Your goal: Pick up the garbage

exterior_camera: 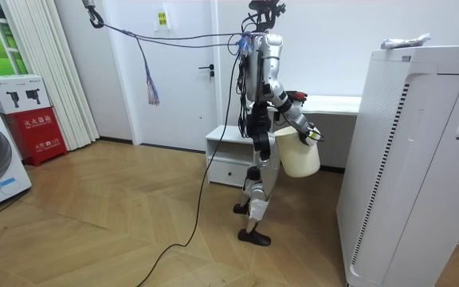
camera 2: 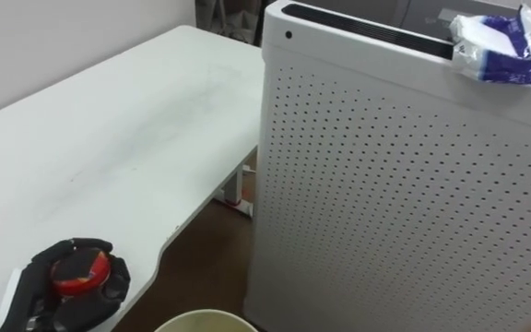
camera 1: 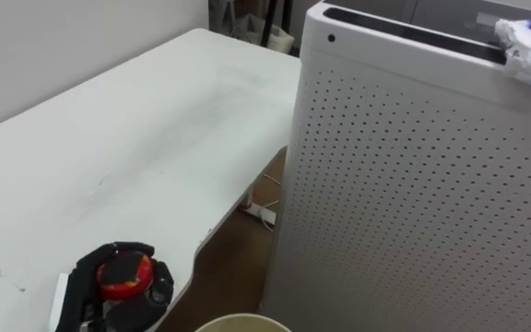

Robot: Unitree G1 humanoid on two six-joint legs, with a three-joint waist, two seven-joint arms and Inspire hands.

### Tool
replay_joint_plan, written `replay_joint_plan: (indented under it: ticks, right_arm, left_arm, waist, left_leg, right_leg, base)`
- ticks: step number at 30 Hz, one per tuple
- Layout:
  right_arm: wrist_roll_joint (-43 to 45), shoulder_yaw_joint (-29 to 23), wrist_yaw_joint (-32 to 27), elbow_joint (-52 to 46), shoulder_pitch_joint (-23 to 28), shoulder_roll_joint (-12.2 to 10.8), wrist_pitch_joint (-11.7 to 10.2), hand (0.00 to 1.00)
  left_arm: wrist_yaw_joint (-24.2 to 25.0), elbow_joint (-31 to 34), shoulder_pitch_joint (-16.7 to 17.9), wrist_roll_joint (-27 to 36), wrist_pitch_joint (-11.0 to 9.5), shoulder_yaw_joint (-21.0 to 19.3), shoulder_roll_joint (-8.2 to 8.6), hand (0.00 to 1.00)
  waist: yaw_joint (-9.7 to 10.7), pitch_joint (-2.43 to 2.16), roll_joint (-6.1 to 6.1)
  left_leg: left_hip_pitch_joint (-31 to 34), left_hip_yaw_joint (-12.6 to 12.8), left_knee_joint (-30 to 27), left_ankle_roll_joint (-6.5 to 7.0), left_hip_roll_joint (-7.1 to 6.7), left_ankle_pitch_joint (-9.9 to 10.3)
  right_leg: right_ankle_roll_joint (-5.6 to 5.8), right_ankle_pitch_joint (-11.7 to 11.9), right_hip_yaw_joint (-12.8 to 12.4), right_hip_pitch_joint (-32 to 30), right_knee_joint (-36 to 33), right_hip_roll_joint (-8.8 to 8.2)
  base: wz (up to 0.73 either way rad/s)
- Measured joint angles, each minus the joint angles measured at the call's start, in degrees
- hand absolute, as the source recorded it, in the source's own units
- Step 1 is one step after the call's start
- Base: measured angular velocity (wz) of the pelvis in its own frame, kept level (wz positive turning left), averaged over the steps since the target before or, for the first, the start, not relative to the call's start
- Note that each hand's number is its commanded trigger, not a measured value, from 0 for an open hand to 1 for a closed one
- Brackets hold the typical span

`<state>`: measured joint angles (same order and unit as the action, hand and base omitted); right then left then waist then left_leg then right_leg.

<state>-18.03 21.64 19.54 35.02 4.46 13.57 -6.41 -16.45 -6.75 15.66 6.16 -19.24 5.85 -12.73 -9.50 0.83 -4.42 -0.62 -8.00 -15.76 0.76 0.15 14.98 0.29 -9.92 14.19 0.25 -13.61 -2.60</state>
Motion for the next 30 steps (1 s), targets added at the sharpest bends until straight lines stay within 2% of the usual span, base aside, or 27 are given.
replay_joint_plan:
  ticks: [6,8,12,13,14,16,22,24,28,30]
  right_arm:
    - [-0.09,-0.66,-0.22,-0.07,-0.1,0.1,0.0,1.0]
    - [-0.07,-1.11,-0.28,0.01,-0.13,0.18,-0.09,1.0]
    - [-0.44,-1.1,-0.87,1.09,-0.25,0.35,-0.88,1.0]
    - [-0.47,-1.1,-0.86,3.25,-1.24,0.26,-1.54,1.0]
    - [-0.43,-1.1,-1.13,5.98,-2.59,0.22,-1.79,1.0]
    - [-0.44,-1.1,-1.91,8.25,-4.01,0.46,-1.77,1.0]
    - [0.05,-1.6,-3.29,16.17,-11.43,0.67,-1.9,1.0]
    - [-0.02,-2.3,-3.93,16.62,-12.43,1.05,-2.07,1.0]
    - [-0.29,-3.33,-4.5,19.7,-15.72,1.08,-2.86,1.0]
    - [-1.24,-3.25,-4.73,21.02,-17.25,1.05,-2.88,1.0]
  left_arm:
    - [3.85,0.0,-0.16,1.09,0.07,0.72,0.01,1.0]
    - [6.01,0.0,-0.52,1.24,0.09,1.95,-0.1,1.0]
    - [9.93,-0.02,-0.83,2.16,0.48,5.71,-0.76,1.0]
    - [11.03,-0.38,-0.9,2.39,0.55,7.01,-0.79,1.0]
    - [12.15,-1.53,-1.52,2.17,0.46,8.35,-0.87,1.0]
    - [13.4,-2.69,-3.14,2.54,0.56,10.18,-1.04,1.0]
    - [17.4,-7.98,-7.72,3.3,1.27,13.9,-0.53,1.0]
    - [17.99,-8.95,-8.8,3.25,1.28,14.82,-0.43,1.0]
    - [18.5,-10.46,-10.38,3.09,1.28,15.39,0.33,1.0]
    - [18.85,-12.32,-12.4,3.14,1.27,16.21,0.42,1.0]
  waist:
    - [1.51,0.14,0.1]
    - [2.25,0.41,0.58]
    - [3.46,0.44,1.37]
    - [3.72,0.51,1.76]
    - [4.65,0.44,2.24]
    - [5.14,0.25,2.87]
    - [6.29,0.34,3.1]
    - [6.23,0.43,3.22]
    - [6.45,1.03,4.01]
    - [6.21,1.18,4.1]
  left_leg:
    - [0.24,0.1,0.13,0.0,-0.03,0.01]
    - [0.55,0.1,0.02,0.0,-0.2,0.01]
    - [1.92,0.48,-0.59,0.0,-0.25,0.01]
    - [2.45,1.75,-0.89,0.0,-0.06,0.01]
    - [3.22,2.69,-1.13,0.01,0.02,0.0]
    - [4.77,4.25,-1.61,0.08,0.1,-0.05]
    - [7.57,7.39,-2.06,0.29,0.29,-0.17]
    - [9.23,7.92,-2.81,0.29,0.49,-0.17]
    - [12.04,9.68,-3.74,0.3,0.64,-0.18]
    - [13.26,10.48,-3.95,0.51,0.59,-0.3]
  right_leg:
    - [-0.04,0.03,-0.1,-0.16,-0.13,0.05]
    - [-0.05,0.04,-0.1,-0.46,-0.25,0.05]
    - [-0.14,0.13,-0.65,-1.97,-0.41,0.06]
    - [-0.15,0.17,-1.28,-2.78,-0.77,0.07]
    - [-0.15,0.17,-1.64,-3.67,-1.2,-0.08]
    - [-0.15,0.16,-2.18,-5.56,-2.07,-0.31]
    - [-0.23,0.42,-4.85,-10.95,-4.41,-0.33]
    - [-0.26,0.88,-5.57,-12.65,-4.52,-0.27]
    - [-0.28,1.39,-7.06,-16.09,-5.56,-0.33]
    - [-0.3,1.41,-7.91,-18.01,-6.67,-0.35]
  base:
    - [0.0]
    - [0.0]
    - [-0.05]
    - [-0.19]
    - [-0.17]
    - [-0.19]
    - [-0.26]
    - [-0.2]
    - [-0.19]
    - [-0.19]
